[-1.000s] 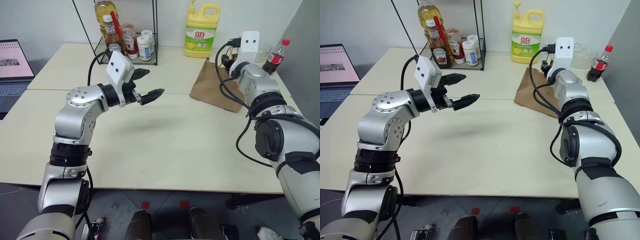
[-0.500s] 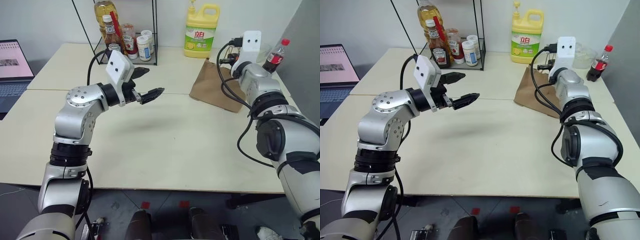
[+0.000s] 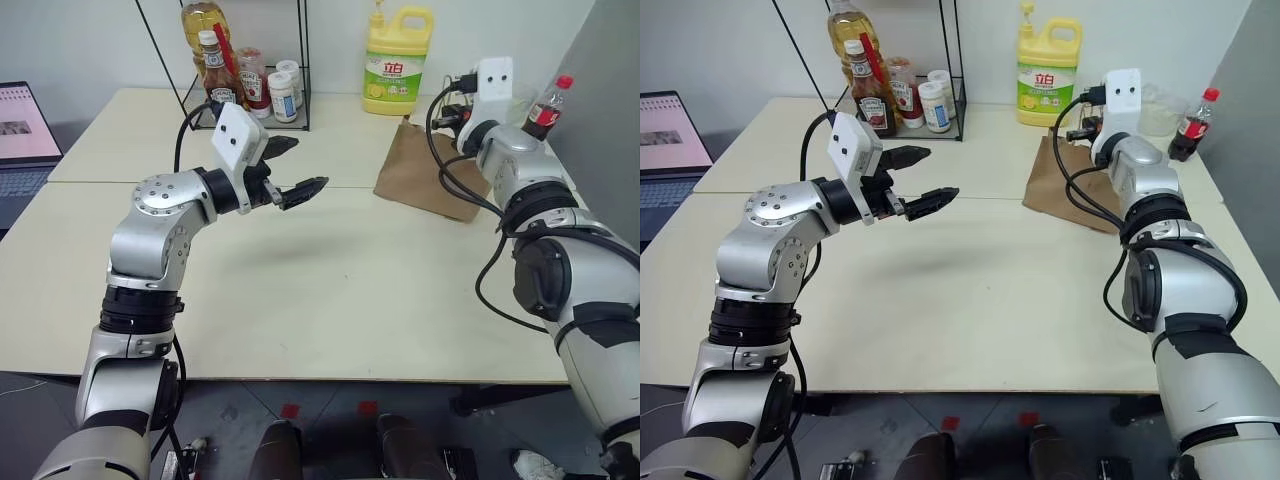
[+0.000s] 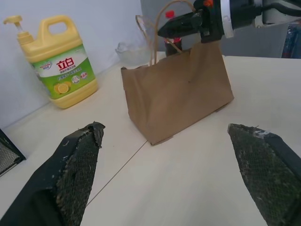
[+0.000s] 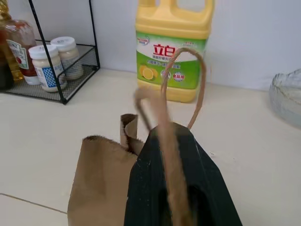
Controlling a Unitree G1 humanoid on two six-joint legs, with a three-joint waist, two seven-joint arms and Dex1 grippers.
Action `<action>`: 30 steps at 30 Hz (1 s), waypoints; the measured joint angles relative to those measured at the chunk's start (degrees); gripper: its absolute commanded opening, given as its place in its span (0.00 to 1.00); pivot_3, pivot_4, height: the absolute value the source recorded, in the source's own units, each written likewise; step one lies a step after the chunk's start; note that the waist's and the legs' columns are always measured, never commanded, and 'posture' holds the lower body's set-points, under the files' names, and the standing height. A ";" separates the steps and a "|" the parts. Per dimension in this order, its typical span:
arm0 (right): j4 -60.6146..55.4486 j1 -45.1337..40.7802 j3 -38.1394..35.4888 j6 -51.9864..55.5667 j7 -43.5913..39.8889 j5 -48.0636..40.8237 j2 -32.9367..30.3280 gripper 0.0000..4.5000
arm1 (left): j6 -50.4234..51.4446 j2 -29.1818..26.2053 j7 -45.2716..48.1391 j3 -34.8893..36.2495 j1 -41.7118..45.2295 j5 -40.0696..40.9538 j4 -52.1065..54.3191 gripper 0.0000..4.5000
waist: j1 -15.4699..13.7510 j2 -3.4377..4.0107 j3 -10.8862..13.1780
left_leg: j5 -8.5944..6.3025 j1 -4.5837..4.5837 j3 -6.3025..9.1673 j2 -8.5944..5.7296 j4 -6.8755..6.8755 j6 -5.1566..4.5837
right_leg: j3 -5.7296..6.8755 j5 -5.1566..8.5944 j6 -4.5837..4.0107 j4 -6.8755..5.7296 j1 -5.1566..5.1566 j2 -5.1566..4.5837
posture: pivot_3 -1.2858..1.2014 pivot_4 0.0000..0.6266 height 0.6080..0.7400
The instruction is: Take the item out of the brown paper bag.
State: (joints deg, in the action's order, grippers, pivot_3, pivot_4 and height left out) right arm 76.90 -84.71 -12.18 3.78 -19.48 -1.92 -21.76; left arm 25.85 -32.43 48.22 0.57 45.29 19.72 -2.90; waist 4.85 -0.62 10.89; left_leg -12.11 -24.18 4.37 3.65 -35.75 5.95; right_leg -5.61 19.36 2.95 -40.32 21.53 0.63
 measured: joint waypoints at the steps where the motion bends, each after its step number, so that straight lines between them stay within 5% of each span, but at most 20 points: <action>1: -0.15 -0.34 -0.09 0.07 -0.42 -0.31 -0.03 0.01 | 0.00 0.00 -0.02 0.00 0.00 0.00 0.00 1.00 | 0.00 0.00 0.00 | 0.00 0.00 0.00 0.00 0.00 0.00 | 0.00 0.00 0.00 -0.01 0.00 0.00 | 0.52 0.24 1.00; 30: -5.37 -2.49 -2.00 5.82 -9.05 -7.88 2.00 0.01 | 0.01 -0.26 0.02 0.05 -0.12 -0.13 -0.01 1.00 | 0.00 0.02 0.01 | 0.00 -0.01 -0.02 -0.01 -0.01 -0.01 | -0.01 0.00 0.00 -0.12 0.07 0.00 | 0.52 0.24 1.00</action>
State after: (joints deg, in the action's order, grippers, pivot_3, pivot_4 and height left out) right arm 71.53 -87.19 -14.19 9.60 -28.53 -9.79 -19.76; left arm 25.86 -32.69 48.24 0.62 45.17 19.59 -2.91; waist 4.85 -0.60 10.90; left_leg -12.12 -24.19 4.35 3.64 -35.76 5.94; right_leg -5.62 19.36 2.95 -40.44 21.60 0.62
